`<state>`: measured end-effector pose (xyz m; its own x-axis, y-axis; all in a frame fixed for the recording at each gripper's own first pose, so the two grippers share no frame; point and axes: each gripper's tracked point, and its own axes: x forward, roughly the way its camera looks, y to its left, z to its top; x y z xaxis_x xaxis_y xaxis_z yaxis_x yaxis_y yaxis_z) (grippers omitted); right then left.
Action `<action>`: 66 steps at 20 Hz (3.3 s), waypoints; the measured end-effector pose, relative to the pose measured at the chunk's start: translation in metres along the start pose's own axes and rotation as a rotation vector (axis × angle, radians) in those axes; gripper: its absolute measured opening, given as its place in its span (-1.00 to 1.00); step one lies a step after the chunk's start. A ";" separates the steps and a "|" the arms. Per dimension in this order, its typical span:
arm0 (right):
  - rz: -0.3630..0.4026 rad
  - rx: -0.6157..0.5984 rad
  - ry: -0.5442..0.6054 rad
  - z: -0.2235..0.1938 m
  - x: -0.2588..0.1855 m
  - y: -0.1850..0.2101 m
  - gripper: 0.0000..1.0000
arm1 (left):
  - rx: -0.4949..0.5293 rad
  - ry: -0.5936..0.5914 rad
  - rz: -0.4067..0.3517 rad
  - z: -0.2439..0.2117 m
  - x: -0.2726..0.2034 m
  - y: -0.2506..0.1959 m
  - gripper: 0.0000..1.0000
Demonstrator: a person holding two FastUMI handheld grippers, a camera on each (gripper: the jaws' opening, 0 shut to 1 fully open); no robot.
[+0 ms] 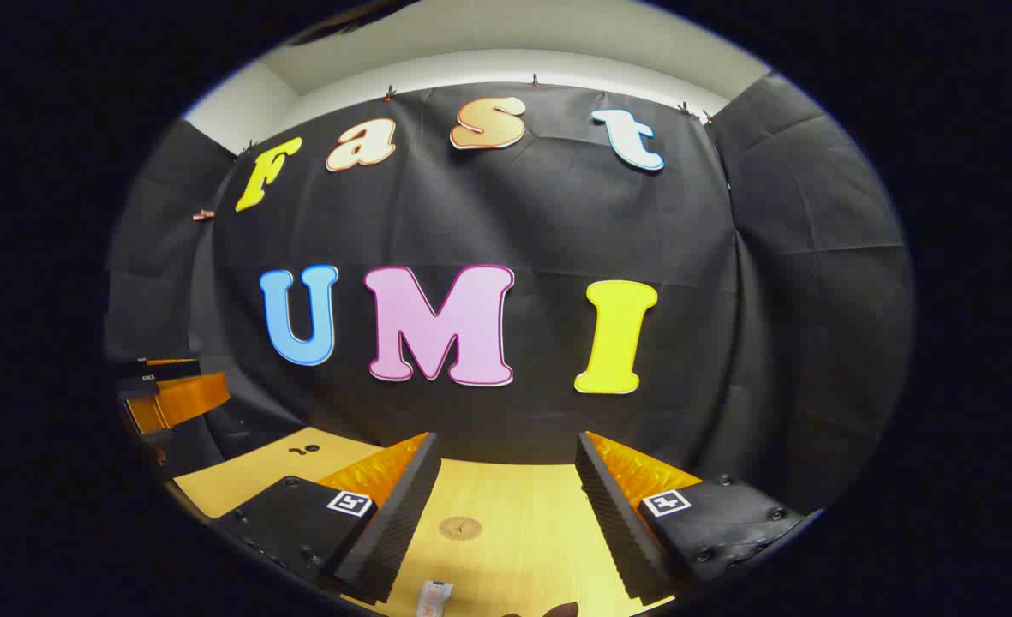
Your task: Put the toothbrush and toothpaste on the desktop into the cup, then pick up the cup and place it on the coaster on the desktop.
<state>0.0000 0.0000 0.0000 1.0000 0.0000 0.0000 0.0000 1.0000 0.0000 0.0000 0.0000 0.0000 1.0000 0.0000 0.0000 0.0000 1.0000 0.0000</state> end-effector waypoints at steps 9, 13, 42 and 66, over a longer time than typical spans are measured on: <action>0.025 -0.054 0.027 -0.017 0.006 0.046 0.94 | -0.112 0.100 0.065 -0.047 0.005 0.045 0.91; 0.041 -0.048 0.032 -0.022 0.017 0.047 0.94 | -0.098 0.107 0.069 -0.050 0.011 0.042 0.90; 0.143 -0.024 1.001 -0.380 -0.025 0.094 0.87 | -0.127 0.449 0.134 -0.209 -0.026 0.064 0.91; 0.230 -0.014 1.171 -0.417 -0.030 0.107 -0.26 | -0.164 0.647 0.220 -0.307 -0.015 0.075 0.84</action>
<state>-0.0299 0.1069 -0.4174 0.3683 0.1716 -0.9137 -0.1865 0.9765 0.1082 -0.0153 0.0749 -0.3071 0.7762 0.1514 -0.6121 -0.2531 0.9639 -0.0825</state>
